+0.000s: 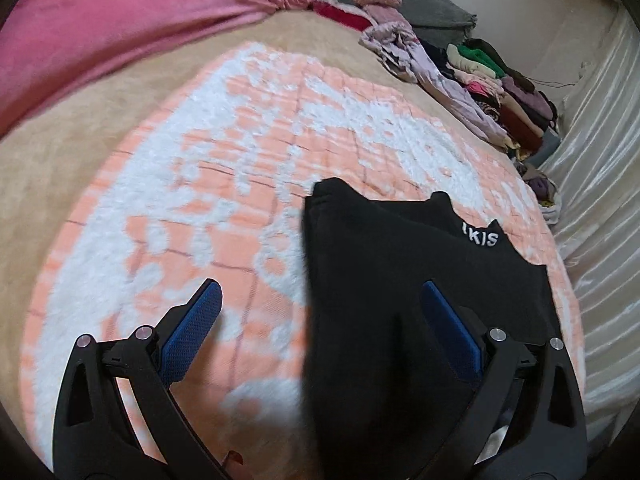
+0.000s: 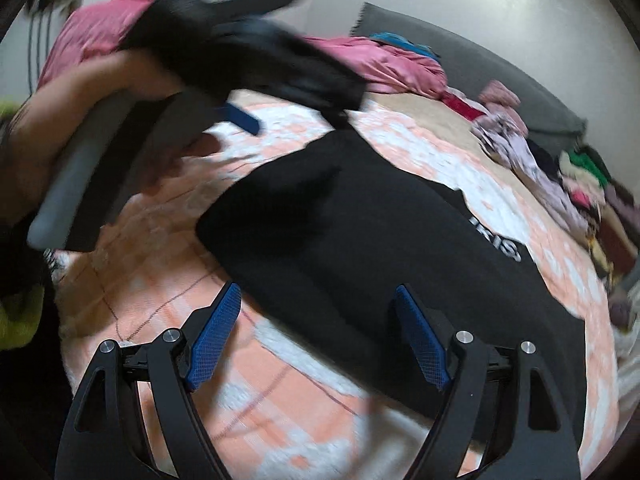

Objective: Fold small clothes
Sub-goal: 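Close both tools on one side of the folded sweatshirt and lift it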

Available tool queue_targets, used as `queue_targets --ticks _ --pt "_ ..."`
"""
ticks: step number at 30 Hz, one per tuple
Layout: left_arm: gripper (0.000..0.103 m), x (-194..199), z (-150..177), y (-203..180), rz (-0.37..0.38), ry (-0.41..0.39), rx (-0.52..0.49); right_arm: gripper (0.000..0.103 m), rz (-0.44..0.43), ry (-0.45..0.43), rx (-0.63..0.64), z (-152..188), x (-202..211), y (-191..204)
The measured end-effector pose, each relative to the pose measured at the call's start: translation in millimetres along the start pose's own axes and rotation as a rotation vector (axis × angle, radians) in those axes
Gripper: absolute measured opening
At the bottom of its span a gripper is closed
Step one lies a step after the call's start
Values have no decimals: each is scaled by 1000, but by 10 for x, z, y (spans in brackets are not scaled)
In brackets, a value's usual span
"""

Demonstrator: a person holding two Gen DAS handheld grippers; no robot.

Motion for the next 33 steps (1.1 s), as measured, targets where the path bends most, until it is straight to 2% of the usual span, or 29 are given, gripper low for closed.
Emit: queue_targets --ticks 7,12,15,17,20,21,23,24,26,27,29,33 --pt "93 -354 -49 52 53 80 31 77 40 11 109 -24 -242 199" --pt "92 -434 -99 61 58 94 30 74 72 -4 122 -57 -359 220" --pt "83 -480 -138 62 57 98 25 57 77 -9 127 -73 -415 230" --pt "77 -501 -131 92 53 100 25 40 77 -5 146 -73 -457 257" --pt "72 -506 -120 131 49 91 25 23 88 -16 146 -69 -462 288" --pt "64 -494 -117 125 39 82 13 21 90 -20 137 -62 -439 304" --pt "35 -492 -102 108 66 82 13 12 90 -34 103 -70 -422 253" --pt "34 -480 -88 87 80 84 15 11 85 -43 78 -79 -395 220" --pt "17 -469 -85 16 90 83 -9 9 81 -65 39 -92 -328 165" --pt "17 -455 -79 -17 97 82 -11 9 86 -79 22 -95 -284 136" --pt "10 -419 -75 -76 97 82 -15 8 94 -105 -15 -98 -189 90" --pt "9 -286 -94 -196 140 72 44 7 99 -154 -100 -88 -3 -61"
Point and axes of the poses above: each gripper's, at about its wrist camera, not at the fingertips, and x roughly against the way its jaws point, y to its left, z to its underside, the point moved 1 cm from there along -x, roughly the way its jaws point, and after that the axes turned 4 degrees about -y, right-handed, at the moved point
